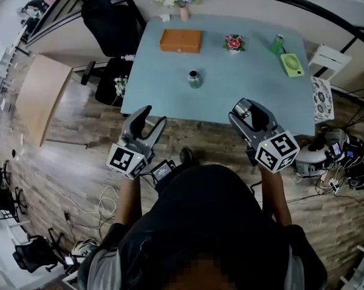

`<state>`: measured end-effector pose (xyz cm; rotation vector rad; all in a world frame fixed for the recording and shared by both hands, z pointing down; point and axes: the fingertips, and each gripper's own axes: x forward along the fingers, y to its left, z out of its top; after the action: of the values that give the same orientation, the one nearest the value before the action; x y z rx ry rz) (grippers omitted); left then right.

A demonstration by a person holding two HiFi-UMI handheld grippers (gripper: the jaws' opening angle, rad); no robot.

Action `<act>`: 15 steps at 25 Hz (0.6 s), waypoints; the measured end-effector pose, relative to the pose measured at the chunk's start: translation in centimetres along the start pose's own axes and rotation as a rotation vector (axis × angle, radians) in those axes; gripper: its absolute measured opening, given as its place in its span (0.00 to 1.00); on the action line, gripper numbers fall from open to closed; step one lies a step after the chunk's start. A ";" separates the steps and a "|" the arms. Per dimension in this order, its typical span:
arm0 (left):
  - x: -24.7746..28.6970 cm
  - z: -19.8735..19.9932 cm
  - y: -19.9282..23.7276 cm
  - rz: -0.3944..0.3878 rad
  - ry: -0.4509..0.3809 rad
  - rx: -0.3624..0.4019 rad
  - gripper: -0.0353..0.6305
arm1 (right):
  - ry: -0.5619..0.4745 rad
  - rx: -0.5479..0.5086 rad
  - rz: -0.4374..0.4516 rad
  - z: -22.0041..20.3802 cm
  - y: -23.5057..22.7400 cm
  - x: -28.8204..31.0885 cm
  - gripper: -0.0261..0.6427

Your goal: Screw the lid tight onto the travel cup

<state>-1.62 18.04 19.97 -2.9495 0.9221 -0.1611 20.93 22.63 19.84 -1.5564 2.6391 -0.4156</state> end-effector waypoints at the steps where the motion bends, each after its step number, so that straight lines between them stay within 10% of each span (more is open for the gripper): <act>1: 0.5 0.1 0.8 -0.020 -0.011 0.002 0.41 | -0.001 -0.002 -0.013 0.1 0.1 0.6 0.43; 15: 4.5 -1.6 8.9 -0.227 -0.055 -0.022 0.41 | 0.012 -0.020 -0.170 0.3 2.2 7.2 0.43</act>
<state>-3.16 8.17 21.23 -3.0553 0.5841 -0.0777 15.55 17.37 19.64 -1.7969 2.5365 -0.4095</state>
